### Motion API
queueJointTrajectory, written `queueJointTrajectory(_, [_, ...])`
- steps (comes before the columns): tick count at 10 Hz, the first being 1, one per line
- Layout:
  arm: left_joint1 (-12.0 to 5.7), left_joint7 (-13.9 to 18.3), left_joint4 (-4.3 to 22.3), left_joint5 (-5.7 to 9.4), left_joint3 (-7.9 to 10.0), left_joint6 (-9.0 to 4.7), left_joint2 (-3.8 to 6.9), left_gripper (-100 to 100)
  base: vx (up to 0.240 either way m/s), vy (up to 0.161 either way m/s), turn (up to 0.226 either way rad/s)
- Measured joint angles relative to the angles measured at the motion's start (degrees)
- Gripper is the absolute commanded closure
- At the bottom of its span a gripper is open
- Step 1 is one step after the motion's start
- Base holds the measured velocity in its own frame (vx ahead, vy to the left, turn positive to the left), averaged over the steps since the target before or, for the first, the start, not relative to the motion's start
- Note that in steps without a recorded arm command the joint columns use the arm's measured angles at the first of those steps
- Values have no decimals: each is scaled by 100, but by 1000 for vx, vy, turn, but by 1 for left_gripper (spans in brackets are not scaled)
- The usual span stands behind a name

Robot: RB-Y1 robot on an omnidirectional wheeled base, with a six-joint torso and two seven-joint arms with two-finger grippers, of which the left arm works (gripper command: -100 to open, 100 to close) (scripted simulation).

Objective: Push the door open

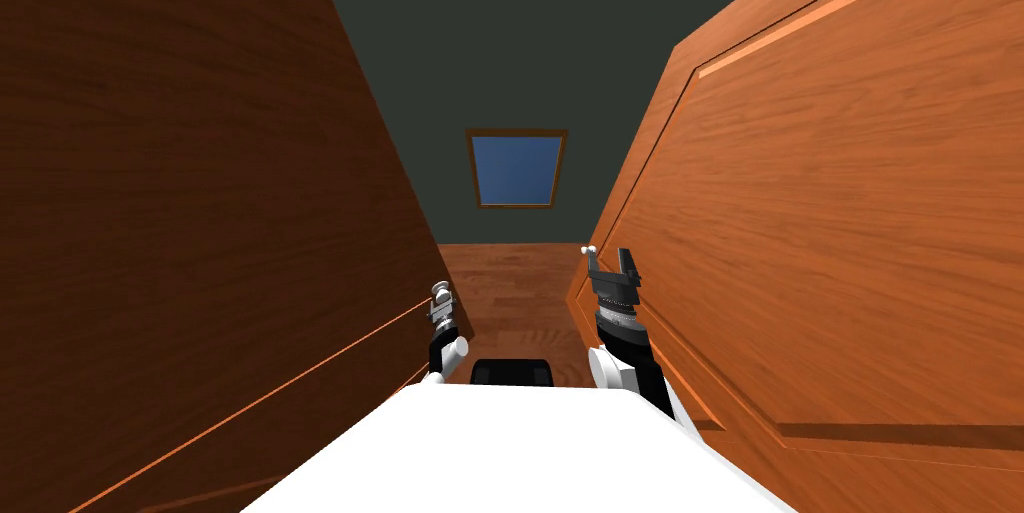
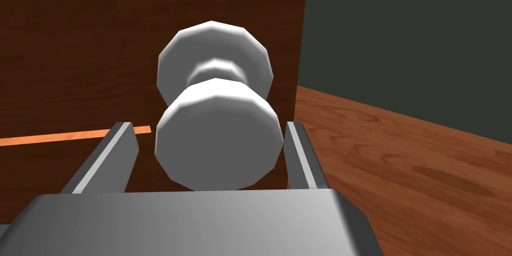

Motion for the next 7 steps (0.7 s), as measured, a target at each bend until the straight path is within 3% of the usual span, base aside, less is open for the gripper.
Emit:
queueJointTrajectory(1, [89,-50,-113,37,51,-8,-15,100,114,27,-42])
queueJointTrajectory(2, [42,-69,-43,83,118,-41,-23,100,103,40,-72])
queueJointTrajectory(3, [171,-156,-251,132,181,-5,-53,100,99,30,-53])
queueJointTrajectory(4, [97,-153,-140,170,241,-47,-38,100,100,21,-69])
queueJointTrajectory(5, [288,-227,-413,209,292,-14,-72,100,84,15,-44])
queueJointTrajectory(7, [263,-266,-372,295,415,-41,-69,100,110,31,-48])
